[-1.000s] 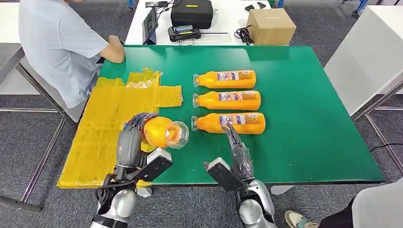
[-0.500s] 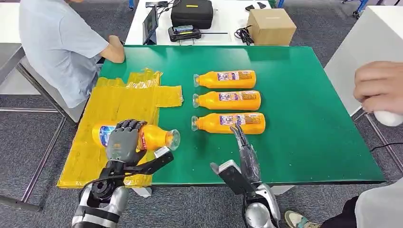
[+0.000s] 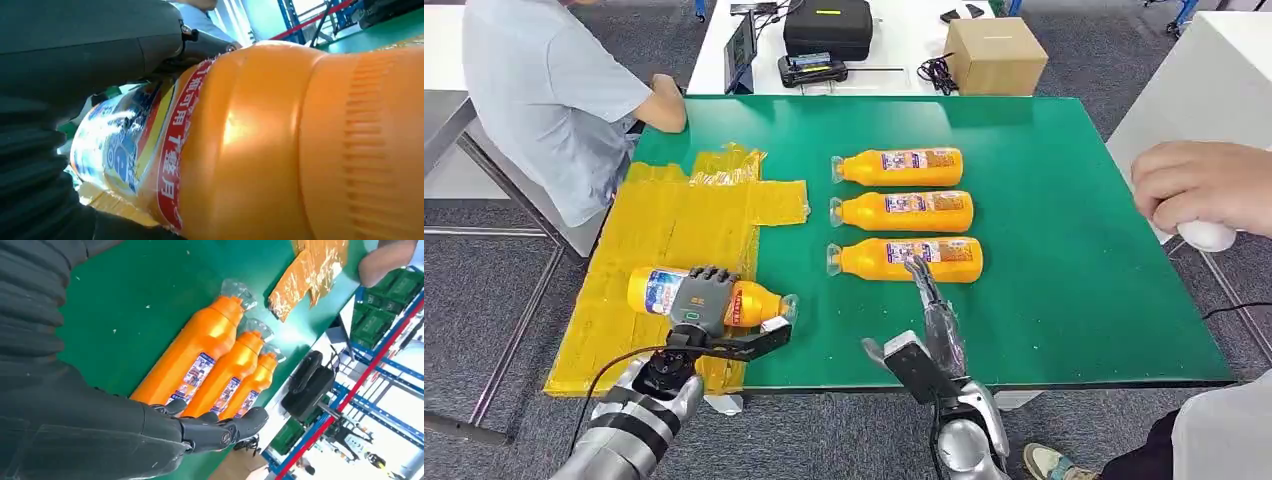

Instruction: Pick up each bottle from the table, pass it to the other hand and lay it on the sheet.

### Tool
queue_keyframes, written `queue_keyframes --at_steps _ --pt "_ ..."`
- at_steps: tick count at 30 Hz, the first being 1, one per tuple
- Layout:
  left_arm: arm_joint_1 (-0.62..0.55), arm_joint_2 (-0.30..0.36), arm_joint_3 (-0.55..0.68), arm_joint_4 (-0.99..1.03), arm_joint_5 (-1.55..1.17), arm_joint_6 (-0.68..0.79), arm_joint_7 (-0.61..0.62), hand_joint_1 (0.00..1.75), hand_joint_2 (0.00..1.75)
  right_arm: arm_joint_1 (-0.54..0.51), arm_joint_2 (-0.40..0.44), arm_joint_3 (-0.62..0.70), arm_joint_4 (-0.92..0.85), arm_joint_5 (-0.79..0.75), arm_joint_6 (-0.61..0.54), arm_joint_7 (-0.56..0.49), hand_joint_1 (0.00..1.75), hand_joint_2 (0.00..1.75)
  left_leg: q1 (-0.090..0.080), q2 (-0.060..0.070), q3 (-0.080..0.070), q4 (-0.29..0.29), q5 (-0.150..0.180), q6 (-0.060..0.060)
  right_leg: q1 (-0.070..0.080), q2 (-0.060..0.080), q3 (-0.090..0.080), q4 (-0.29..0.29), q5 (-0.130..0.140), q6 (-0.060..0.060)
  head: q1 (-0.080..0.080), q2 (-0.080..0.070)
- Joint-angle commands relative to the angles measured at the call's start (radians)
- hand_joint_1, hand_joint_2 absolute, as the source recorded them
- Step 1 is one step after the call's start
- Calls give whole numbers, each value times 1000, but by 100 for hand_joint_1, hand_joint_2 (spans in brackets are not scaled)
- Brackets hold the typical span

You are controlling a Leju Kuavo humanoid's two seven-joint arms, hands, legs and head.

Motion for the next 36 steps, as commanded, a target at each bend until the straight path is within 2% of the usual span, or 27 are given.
queue_keyframes --at_steps 1,2,5,7,16,18,26,30,33,36 --pt "-124 44 -90 273 0 -33 26 103 175 -45 -5 -8 105 -9 0 -6 0 175 1 2 4 -1 0 -1 1 2 3 -1 0 -2 0 0" --pt "-129 39 -91 284 0 -56 36 49 175 -45 -4 -11 106 -9 -1 -6 0 175 1 3 5 -1 -1 -2 1 2 4 -1 0 -3 0 0" --pt "-147 23 -93 315 0 -107 46 9 175 -51 -2 -21 113 -10 -2 -6 0 175 1 2 6 -1 0 -2 1 1 5 -1 0 -2 0 0" --pt "-162 11 -90 343 0 -137 53 0 175 -59 1 -28 121 -10 -3 -6 0 175 1 2 6 -1 0 -2 1 1 5 -1 0 -2 0 0" --pt "-183 -28 -50 378 2 -176 44 0 175 -68 8 -40 146 -6 -5 -6 0 175 1 3 11 -1 2 -4 1 2 8 0 3 -5 0 0" --pt "-186 -47 -3 395 9 -209 31 0 175 -73 14 -47 155 0 -8 -8 0 175 1 4 11 -2 2 -5 1 2 7 1 3 -5 0 0" --pt "-165 -52 12 374 0 -179 22 0 175 -65 15 -47 142 14 -11 -9 0 175 1 4 13 -2 3 -5 1 2 9 0 3 -5 0 0" --pt "-91 -76 25 223 0 -82 -8 0 175 -32 25 -61 108 23 -18 -11 0 175 1 3 13 -2 3 -5 1 2 10 0 2 -5 0 0" --pt "25 -111 31 5 0 -59 -43 0 175 0 40 -70 56 17 -20 -22 0 175 0 2 12 -2 3 -5 1 0 10 1 2 -5 0 0" --pt "81 -113 -3 -113 0 -54 -42 0 175 4 48 -73 43 20 -22 -21 0 175 0 1 11 -1 3 -5 0 -1 9 1 1 -5 0 0"
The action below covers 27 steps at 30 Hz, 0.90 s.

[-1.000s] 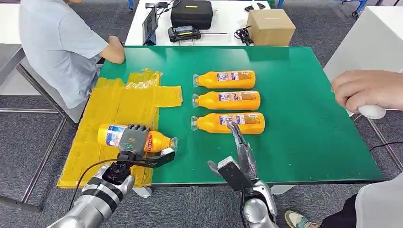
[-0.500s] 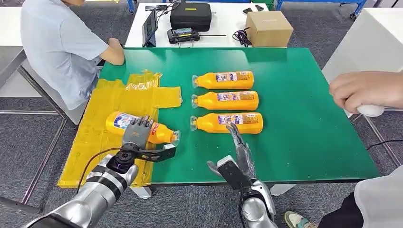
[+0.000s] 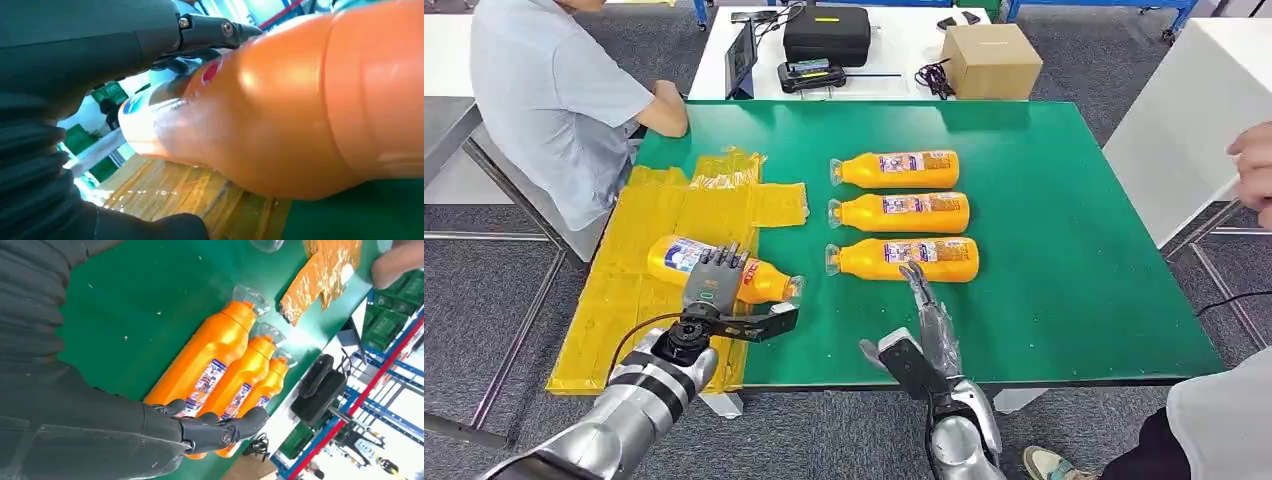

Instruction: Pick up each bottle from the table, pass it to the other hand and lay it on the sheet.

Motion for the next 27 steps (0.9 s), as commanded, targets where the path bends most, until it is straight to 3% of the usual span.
queue_keyframes --at_steps 1,11,12,17,19,20,22,23,24,26,27 --pt "231 -40 -14 -369 0 33 -29 0 175 27 26 -40 -41 4 -9 -7 0 175 0 -1 0 0 -1 -1 0 -1 0 0 -1 -1 0 0" --pt "284 -18 -130 -496 0 26 3 0 175 10 36 -34 -5 25 -15 -12 0 175 0 0 -9 0 -1 -1 0 -1 -9 0 -1 -1 0 0" --pt "294 -12 -152 -537 0 31 2 0 175 17 50 -62 -30 -79 45 -34 0 175 1 0 -8 0 -2 -2 1 0 -8 0 -2 -2 0 0" --pt "321 4 -198 -657 0 51 16 0 175 39 57 -88 -93 -94 50 -35 0 175 0 -1 -11 0 -1 -1 0 -1 -11 0 -1 -1 0 0" --pt "373 -24 -149 -734 0 103 -67 0 175 49 55 -82 -110 -92 75 -20 0 175 0 -1 -10 1 -2 -1 0 -1 -10 0 -2 -1 0 0" --pt "402 -45 -126 -776 19 123 -100 0 175 53 63 -87 -116 -126 98 -18 0 0 0 0 -11 0 -1 -1 0 -1 -10 0 -1 -1 0 0" --pt "460 -69 -76 -847 154 211 -238 0 175 65 87 -125 -147 -351 200 11 0 0 0 0 -11 1 -2 -1 0 -1 -10 0 -2 -1 0 0" --pt "480 -80 -64 -878 242 216 -297 0 175 69 87 -129 -161 -383 211 33 0 0 0 0 -12 1 -1 -1 0 0 -11 1 -2 -1 0 0" --pt "500 -99 -39 -902 373 219 -370 0 175 75 87 -135 -191 -320 139 34 0 0 0 1 -10 1 -3 -1 0 0 -10 1 -3 -2 0 0" --pt "517 -116 -23 -926 432 218 -437 0 175 87 81 -145 -245 -307 162 28 0 0 0 0 -13 1 -1 -1 0 -1 -12 0 -1 -1 0 0" --pt "527 -129 -23 -937 584 182 -499 0 175 92 77 -152 -273 -227 104 20 0 175 0 -1 -12 2 -3 -1 0 -1 -11 2 -3 -2 0 0"
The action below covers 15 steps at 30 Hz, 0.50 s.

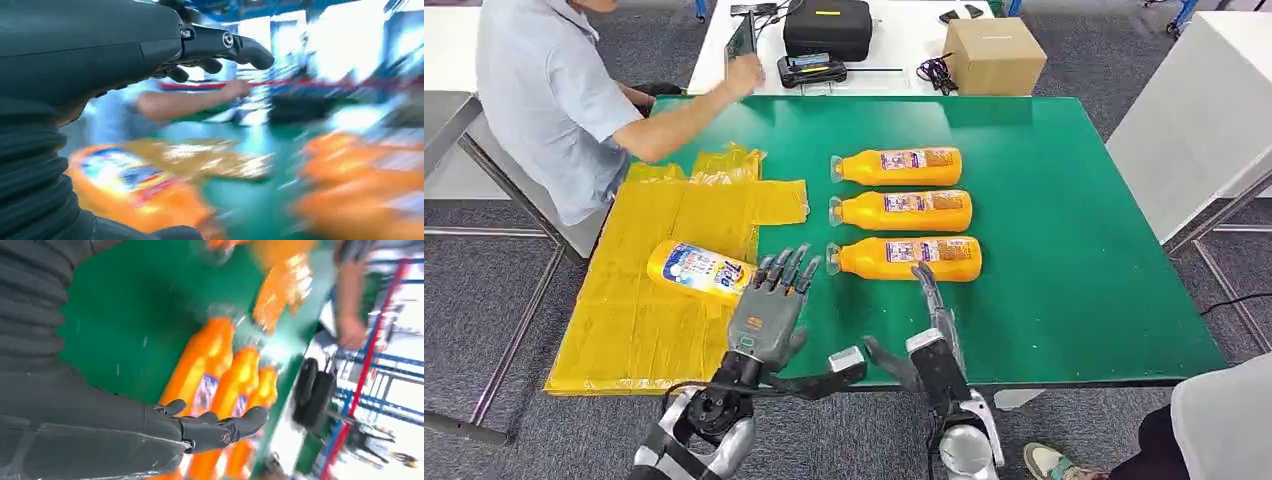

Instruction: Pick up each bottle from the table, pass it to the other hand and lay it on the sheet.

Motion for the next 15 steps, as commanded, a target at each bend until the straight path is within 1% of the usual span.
queue_keyframes --at_steps 1,2,3,4,5,6,7,8,9,11,12,13,14,15 --pt "130 -80 107 -212 505 -22 -320 0 175 33 -7 -84 -200 177 -136 -2 0 175 0 0 1 1 -2 -1 0 -1 1 1 -2 -1 0 0" --pt "129 -83 106 -208 506 -20 -322 0 175 40 -11 -85 -221 180 -133 5 0 175 0 1 0 1 -1 -1 0 0 -1 1 -1 -1 0 0" --pt "120 -83 91 -195 548 -14 -355 0 175 39 -66 -45 -238 323 -187 -25 0 175 0 1 2 1 -2 -1 0 0 1 1 -2 -2 0 0" --pt "111 -84 81 -175 585 -33 -362 0 175 33 -102 -37 -235 330 -175 -22 0 175 0 0 1 1 -2 -1 0 -1 0 1 -2 -2 0 0" --pt "108 -85 80 -169 586 -33 -363 0 175 30 -106 -41 -231 327 -172 -22 0 175 0 -2 0 0 -1 0 0 -2 0 0 -1 -1 0 0" --pt "106 -88 79 -159 617 -11 -390 0 175 21 -157 -8 -203 303 -80 -24 0 175 0 -2 2 0 -2 -1 1 -2 2 0 -2 -2 0 0" --pt "103 -84 75 -151 629 0 -404 0 175 11 -189 6 -173 257 -19 -35 0 175 0 -1 1 0 -1 -1 1 -2 1 -1 -1 -1 0 0" --pt "101 -83 77 -147 647 5 -414 0 175 1 -198 6 -143 246 -18 -53 0 175 0 0 1 -1 -1 0 0 -1 1 -1 0 -1 0 0" --pt "102 -89 85 -145 692 14 -433 0 175 -8 -207 15 -124 250 -23 -70 0 175 0 1 3 -1 -1 0 1 0 3 -2 -1 -1 0 0" --pt "103 -93 97 -143 754 29 -465 0 175 -23 -207 28 -110 250 -24 -75 0 175 1 1 2 -1 -1 0 1 0 2 -1 0 -1 0 0" --pt "109 -102 109 -151 811 27 -482 0 175 -26 -203 32 -111 231 -12 -74 0 175 0 1 3 -1 -1 -1 0 0 3 -1 -1 -1 0 0" --pt "117 -108 120 -159 876 25 -511 0 175 -25 -187 29 -103 100 106 -44 0 175 1 2 2 -1 -1 -1 1 1 2 -1 0 -1 0 0" --pt "124 -108 127 -165 904 35 -533 0 175 -27 -180 17 -100 2 183 -14 0 175 0 2 1 -1 -1 0 1 1 1 -1 0 -1 0 0" --pt "138 -110 136 -190 903 84 -579 0 175 -29 -178 29 -90 -30 203 -20 0 175 0 3 3 0 -2 -1 1 1 3 -1 -1 -2 0 0"
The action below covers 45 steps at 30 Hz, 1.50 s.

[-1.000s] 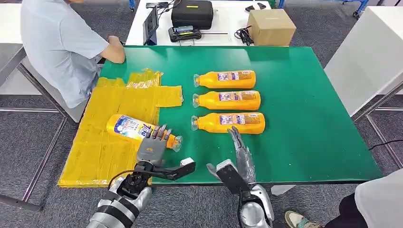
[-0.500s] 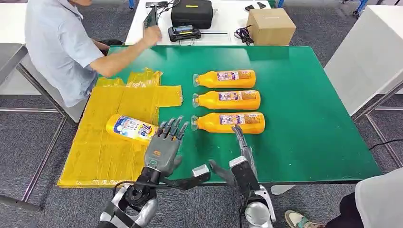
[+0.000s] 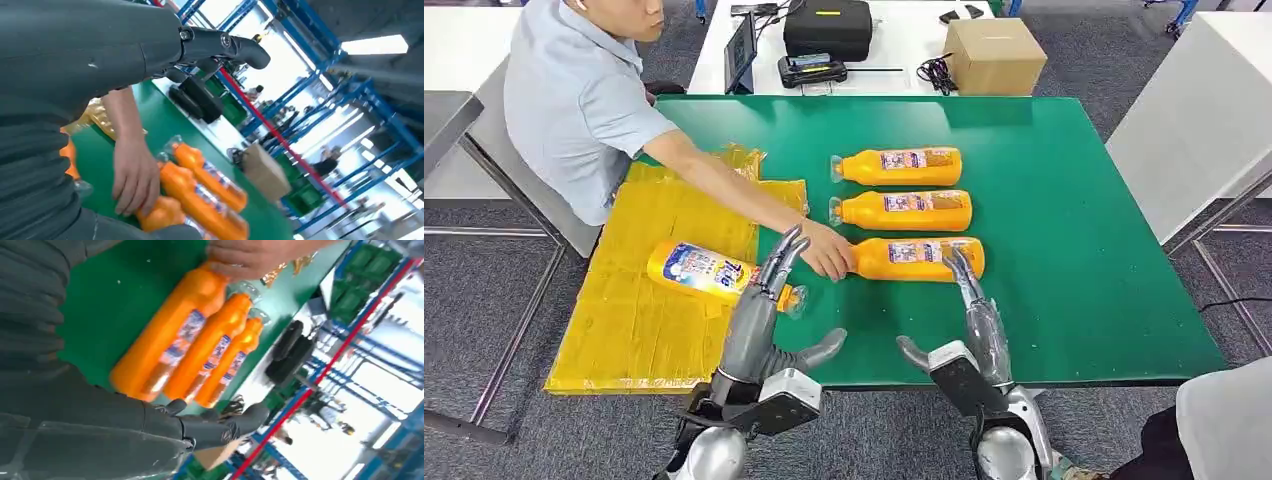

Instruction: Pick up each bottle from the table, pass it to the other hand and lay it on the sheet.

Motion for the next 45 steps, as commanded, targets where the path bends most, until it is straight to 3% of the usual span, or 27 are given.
queue_keyframes --at_steps 1,6,8,10,12,16,20,24,25,45 --pt "47 -33 73 -60 246 78 -171 0 175 -58 -61 53 96 -326 246 65 0 175 1 3 4 -1 -2 -1 1 3 3 -1 -1 -2 0 0" --pt "100 -19 66 -168 298 59 -187 0 175 -53 -63 91 52 -215 135 49 0 175 1 3 5 0 -3 -2 1 2 4 0 -2 -2 0 0" --pt "112 -13 63 -189 317 28 -170 0 175 -48 -86 115 42 -30 -5 60 0 175 1 3 2 0 -1 -1 1 3 1 0 -1 -1 0 0" --pt "137 -16 73 -215 367 -28 -142 0 175 -19 -108 119 44 161 -104 128 0 175 1 3 3 0 -2 -1 1 3 2 0 -1 -1 0 0" --pt "150 -19 83 -223 379 -50 -134 0 175 0 -114 113 48 201 -128 133 0 175 1 2 4 0 -2 -1 1 1 3 0 -2 -2 0 0" --pt "178 -35 123 -224 448 -153 -1 0 175 44 -145 117 68 474 -215 303 0 175 1 1 4 -1 -2 -1 1 0 3 -2 -2 -2 0 0" --pt "186 -37 136 -228 427 -139 -11 0 175 53 -167 149 55 639 -277 361 0 175 1 0 2 -1 -1 -1 1 0 2 -1 -1 -1 0 0" --pt "195 -43 150 -242 420 -134 0 0 175 40 -160 157 49 655 -261 397 0 175 1 3 4 0 -3 -2 1 2 2 0 -2 -2 0 0" --pt "195 -46 153 -238 425 -141 5 0 175 26 -173 161 67 721 -254 434 0 175 1 2 3 0 -2 -1 1 1 2 0 -2 -2 0 0" --pt "142 -44 121 -173 415 -170 46 0 175 -190 -204 169 342 746 -194 473 0 175 1 2 4 -1 -2 -1 1 1 3 -1 -1 -2 0 0"
